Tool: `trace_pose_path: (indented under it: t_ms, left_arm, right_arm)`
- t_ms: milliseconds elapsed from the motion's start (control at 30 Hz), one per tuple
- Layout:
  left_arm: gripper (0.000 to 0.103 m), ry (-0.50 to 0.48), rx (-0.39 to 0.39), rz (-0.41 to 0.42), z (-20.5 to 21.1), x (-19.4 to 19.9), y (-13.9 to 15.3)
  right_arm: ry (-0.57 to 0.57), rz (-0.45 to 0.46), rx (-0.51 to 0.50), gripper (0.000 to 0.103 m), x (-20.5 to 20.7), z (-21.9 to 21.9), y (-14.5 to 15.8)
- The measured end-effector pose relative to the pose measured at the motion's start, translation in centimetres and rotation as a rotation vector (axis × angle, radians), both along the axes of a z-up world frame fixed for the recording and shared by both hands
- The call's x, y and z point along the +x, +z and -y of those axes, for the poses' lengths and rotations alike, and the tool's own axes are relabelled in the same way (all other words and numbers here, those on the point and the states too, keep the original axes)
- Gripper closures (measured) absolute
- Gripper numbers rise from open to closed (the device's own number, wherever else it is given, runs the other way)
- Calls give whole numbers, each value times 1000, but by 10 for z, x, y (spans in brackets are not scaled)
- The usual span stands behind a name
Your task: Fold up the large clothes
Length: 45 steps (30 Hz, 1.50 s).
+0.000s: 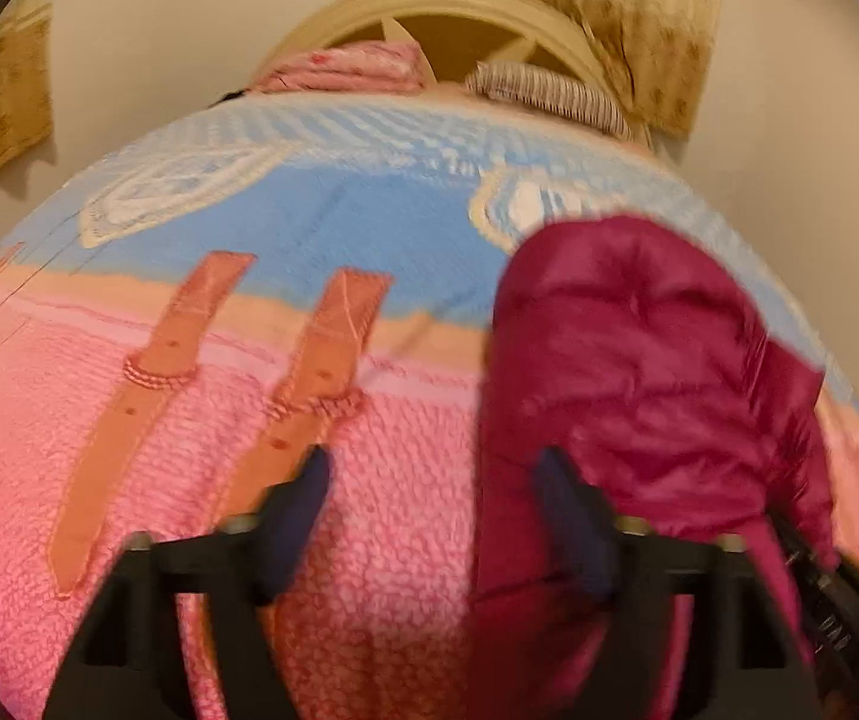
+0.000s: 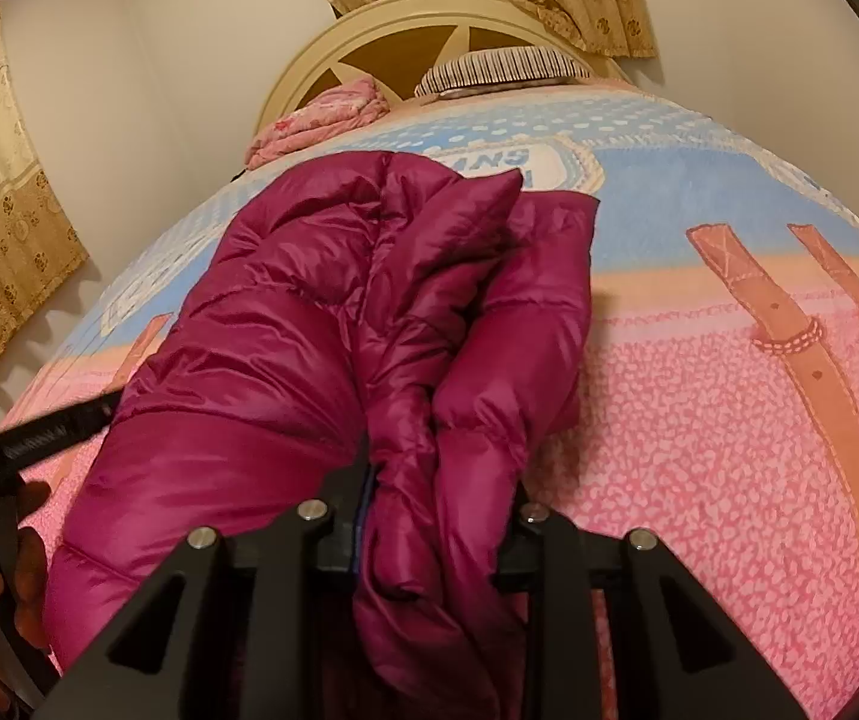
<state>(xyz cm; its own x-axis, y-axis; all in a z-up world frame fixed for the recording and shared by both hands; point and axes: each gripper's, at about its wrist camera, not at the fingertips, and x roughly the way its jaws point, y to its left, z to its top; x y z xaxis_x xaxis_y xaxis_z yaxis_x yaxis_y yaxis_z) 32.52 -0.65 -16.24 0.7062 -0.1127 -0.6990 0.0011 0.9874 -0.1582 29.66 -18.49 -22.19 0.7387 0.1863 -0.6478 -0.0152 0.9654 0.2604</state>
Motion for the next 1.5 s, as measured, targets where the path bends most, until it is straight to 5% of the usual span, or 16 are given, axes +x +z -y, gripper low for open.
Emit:
trace_pose_path:
  t_ms: [367,533,767,967,1000,1033,1267,1500]
  left_arm:
    - [25,-69,23,-55,35,12,-1]
    - [24,-99,136,-78,60,17,-18]
    - [17,-83,-4,-160,43,28,-35]
    - [18,-104,71,-138,59,24,-32]
    - [21,-112,80,-131,62,24,-31]
    - [36,-133,78,-124,65,23,-30]
    - [70,-179,209,-67,89,9,-19]
    - [83,-176,238,-8,81,-7,-6]
  right_arm:
    - [-1,-7,11,71,3,2,-2]
    - [-3,-10,16,70,4,2,-3]
    - [0,-13,28,70,6,6,-5]
    - [1,-23,27,70,9,9,-7]
    - [2,-25,29,70,9,8,-7]
    - [5,-27,32,70,10,8,-7]
    - [19,-10,26,76,10,8,-4]
    - [21,39,10,79,-1,3,3]
